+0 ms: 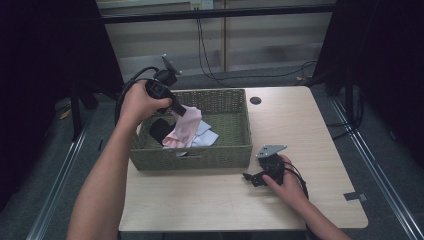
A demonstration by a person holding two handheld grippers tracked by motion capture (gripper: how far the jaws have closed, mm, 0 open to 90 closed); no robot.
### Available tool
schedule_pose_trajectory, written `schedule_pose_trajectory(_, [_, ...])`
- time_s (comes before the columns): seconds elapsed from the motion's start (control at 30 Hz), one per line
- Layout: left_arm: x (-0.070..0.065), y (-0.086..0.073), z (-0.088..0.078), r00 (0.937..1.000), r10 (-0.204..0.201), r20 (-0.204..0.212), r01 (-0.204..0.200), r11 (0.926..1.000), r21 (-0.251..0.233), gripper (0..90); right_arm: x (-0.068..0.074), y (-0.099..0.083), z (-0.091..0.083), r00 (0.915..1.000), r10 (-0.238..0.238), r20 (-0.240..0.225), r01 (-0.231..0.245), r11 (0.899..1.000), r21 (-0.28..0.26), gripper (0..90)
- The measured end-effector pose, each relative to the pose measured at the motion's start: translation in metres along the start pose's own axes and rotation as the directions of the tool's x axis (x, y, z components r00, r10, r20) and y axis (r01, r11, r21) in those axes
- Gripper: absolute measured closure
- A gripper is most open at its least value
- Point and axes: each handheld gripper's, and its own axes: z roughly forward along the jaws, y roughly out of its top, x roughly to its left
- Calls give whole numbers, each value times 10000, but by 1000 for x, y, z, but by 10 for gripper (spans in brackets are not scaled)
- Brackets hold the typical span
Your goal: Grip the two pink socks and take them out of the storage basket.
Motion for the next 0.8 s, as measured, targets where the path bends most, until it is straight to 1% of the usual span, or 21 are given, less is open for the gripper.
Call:
schedule_pose_trajectory(0.1, [-4,3,-10,10000,-72,49,73,10000,-65,885,0,0,0,10000,9,0,-9,10000,0,101])
schedule_pose_trajectory(0.17, [-5,3,-15,10000,-17,45,17,10000,-69,885,0,0,0,10000,7,-16,-7,10000,-11,101])
schedule_pose_trajectory(0.23, [-8,4,-19,9999,-109,32,109,9998,-156,885,0,0,0,10000,6,-17,-6,10000,-13,101])
schedule_pose_trajectory(0.43, [-18,4,-29,9998,130,164,-128,9998,-127,885,0,0,0,10000,10,-15,-10,10000,-9,101])
schedule_pose_trajectory(0.5, [-22,3,-30,9996,192,191,-191,9998,-60,885,0,0,0,10000,10,-13,-10,10000,-10,101])
schedule_pose_trajectory(0.63, [-29,0,-32,9987,368,347,-366,9993,-86,885,0,0,0,10000,11,-2,-11,10000,2,101])
schedule_pose_trajectory(0.77, [-36,-2,-32,9966,640,515,-637,9979,-61,885,0,0,0,10000,15,-4,-15,10000,10,101])
schedule_pose_trajectory(0.8, [-38,-2,-32,9964,686,492,-684,9976,-57,885,0,0,0,10000,0,5,0,10000,-2,101])
